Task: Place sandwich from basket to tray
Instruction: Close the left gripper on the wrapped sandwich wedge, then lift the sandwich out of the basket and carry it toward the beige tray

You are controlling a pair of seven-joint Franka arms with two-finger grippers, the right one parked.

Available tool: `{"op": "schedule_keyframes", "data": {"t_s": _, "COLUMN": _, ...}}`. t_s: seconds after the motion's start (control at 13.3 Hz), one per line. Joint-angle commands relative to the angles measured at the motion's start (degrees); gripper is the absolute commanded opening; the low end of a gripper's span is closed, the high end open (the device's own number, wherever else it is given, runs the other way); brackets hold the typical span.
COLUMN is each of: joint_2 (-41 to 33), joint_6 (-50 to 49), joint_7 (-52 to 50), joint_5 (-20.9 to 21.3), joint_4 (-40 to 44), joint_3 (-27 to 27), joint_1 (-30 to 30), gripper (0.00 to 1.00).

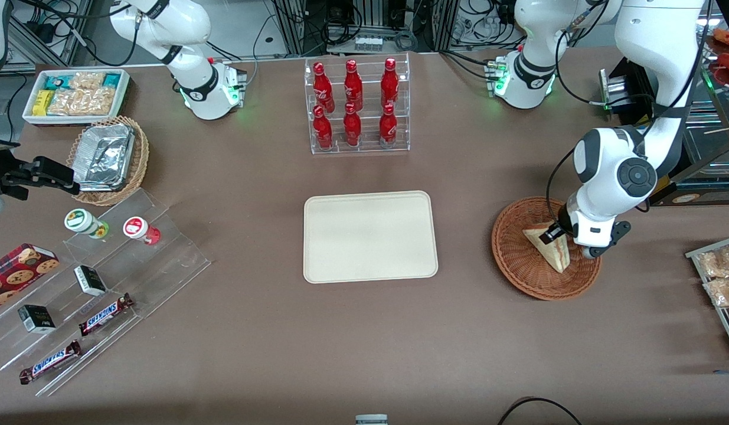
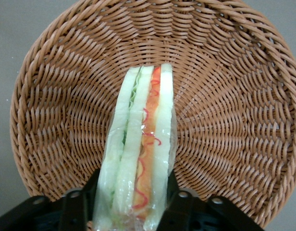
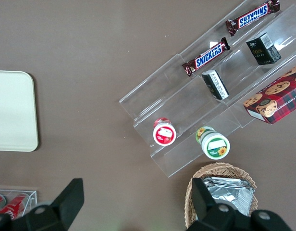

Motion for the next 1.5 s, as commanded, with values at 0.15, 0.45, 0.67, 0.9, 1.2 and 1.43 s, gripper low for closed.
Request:
{"op": "schedule_keyframes", "data": {"t_s": 0.15, "joint_2": -1.99, "joint_6": -0.53, "joint_7": -1.08, "joint_5": 0.83, "joint_4": -0.70, "joint_3": -0.12, "joint_1": -0.31, "gripper": 0.00}}
{"op": "schedule_keyframes", "data": {"t_s": 0.45, "joint_2": -5.24, "joint_6": -5.62, "joint_7": -0.55, "joint_5": 0.83, "joint_4": 1.05, "joint_3": -2.13, "joint_1": -0.31, "gripper": 0.00}}
{"op": "schedule_keyframes", "data": {"t_s": 0.67, "joint_2": -5.77, "joint_6": -11.24, "joint_7": -0.28, "joint_5": 0.83, "joint_4": 4.56, "joint_3": -5.38, "joint_1": -0.31, "gripper": 0.00}}
{"op": "schedule_keyframes", "data": {"t_s": 0.9, "joint_2": -5.69, "joint_6": -14.86, "joint_7": -0.11, "joint_5": 0.92, "joint_4": 7.38, "joint_3": -9.95, "joint_1": -0.31, "gripper": 0.00}}
{"op": "schedule_keyframes", "data": {"t_s": 1.2, "joint_2": -4.90, "joint_6": -18.37, "joint_7": -0.11, "joint_5": 2.66, "joint_4": 9.84, "joint_3": -17.06, "joint_1": -0.31, "gripper": 0.00}}
{"op": "schedule_keyframes", "data": {"t_s": 1.43, "joint_2": -3.14, "joint_6": -18.47, "joint_7": -0.37, "joint_5": 4.00, "joint_4": 11.42, "joint_3": -22.51, "joint_1": -0.39, "gripper": 0.00}}
